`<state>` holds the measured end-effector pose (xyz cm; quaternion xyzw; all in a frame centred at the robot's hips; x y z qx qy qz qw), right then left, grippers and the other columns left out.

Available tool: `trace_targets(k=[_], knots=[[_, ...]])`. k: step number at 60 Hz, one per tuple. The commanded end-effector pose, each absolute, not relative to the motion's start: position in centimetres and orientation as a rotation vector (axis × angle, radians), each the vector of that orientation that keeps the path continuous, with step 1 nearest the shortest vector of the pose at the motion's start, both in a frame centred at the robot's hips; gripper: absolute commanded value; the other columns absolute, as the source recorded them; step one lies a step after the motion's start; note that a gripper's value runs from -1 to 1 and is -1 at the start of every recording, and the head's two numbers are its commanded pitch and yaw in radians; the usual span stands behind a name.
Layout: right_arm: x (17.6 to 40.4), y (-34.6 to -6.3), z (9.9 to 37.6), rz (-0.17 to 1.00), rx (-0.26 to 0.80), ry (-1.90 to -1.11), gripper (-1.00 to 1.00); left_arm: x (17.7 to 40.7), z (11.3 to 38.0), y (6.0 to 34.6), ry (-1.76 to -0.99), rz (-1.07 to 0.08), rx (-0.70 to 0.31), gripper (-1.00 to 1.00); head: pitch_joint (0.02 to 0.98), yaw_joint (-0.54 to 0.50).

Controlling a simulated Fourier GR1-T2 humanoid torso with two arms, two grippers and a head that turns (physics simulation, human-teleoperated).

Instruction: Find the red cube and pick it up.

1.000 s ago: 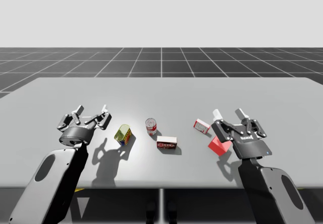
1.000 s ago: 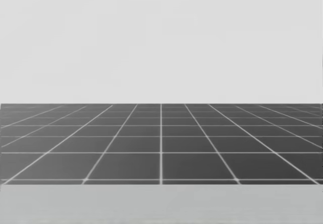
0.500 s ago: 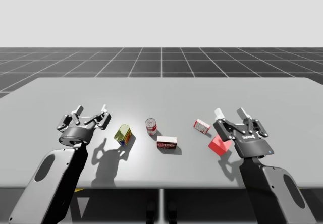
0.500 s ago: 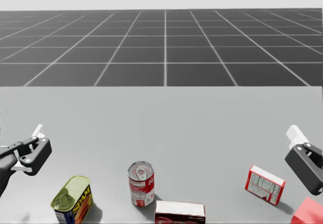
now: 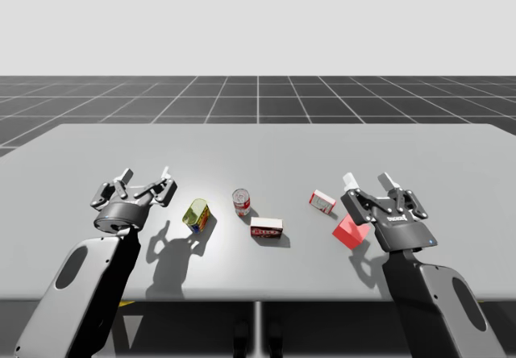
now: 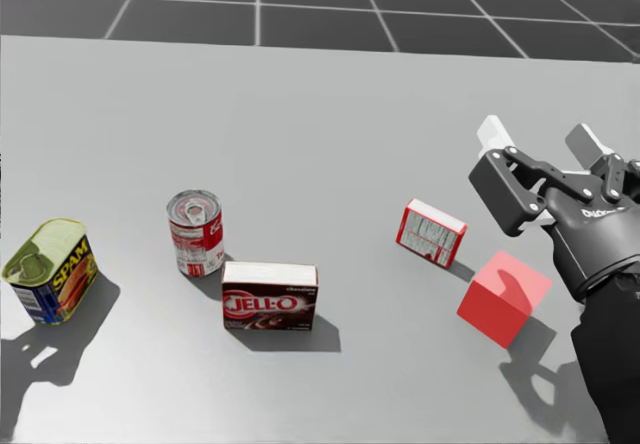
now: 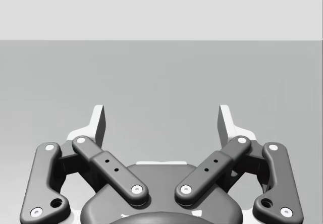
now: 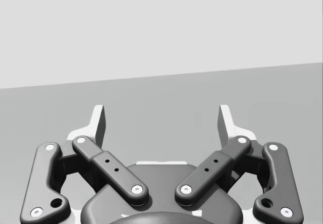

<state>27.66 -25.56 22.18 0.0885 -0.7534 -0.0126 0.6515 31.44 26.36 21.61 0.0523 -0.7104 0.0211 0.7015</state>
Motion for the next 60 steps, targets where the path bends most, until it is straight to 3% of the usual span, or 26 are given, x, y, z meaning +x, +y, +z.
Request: trace_targets(k=[1,18,38,43,48,60], knots=[[27.7,-25.6,22.1,-0.032,0.2,-1.709,-1.0,31.5,21.7,26.4,-1.585,0.049,0.111,-1.0,0.793,-0.21],[27.8,-25.7,22.2,-0.025,0.201,-1.713,-1.0,31.4,21.8,25.8,-1.593,0.03,0.096,-1.0,0.902,-0.38],[27.2,-25.8,22.6,-0.04,0.213,-1.691,-1.0,31.2,21.9,26.0,-1.594,0.037,0.09,-1.0,0.898,-0.43],[26.1,-25.8,23.5,-0.029,0.172,-1.684,-1.0,31.2,21.9,26.0,-1.59,0.04,0.088,-1.0,0.885,-0.43],[24.7,-26.1,24.2,-0.02,0.232,-1.653,-1.0,31.2,21.9,26.0,-1.587,0.04,0.085,-1.0,0.88,-0.43],[21.0,-27.3,24.5,0.046,0.214,-1.64,-1.0,31.3,21.8,25.9,-1.586,0.036,0.08,-1.0,0.874,-0.43]])
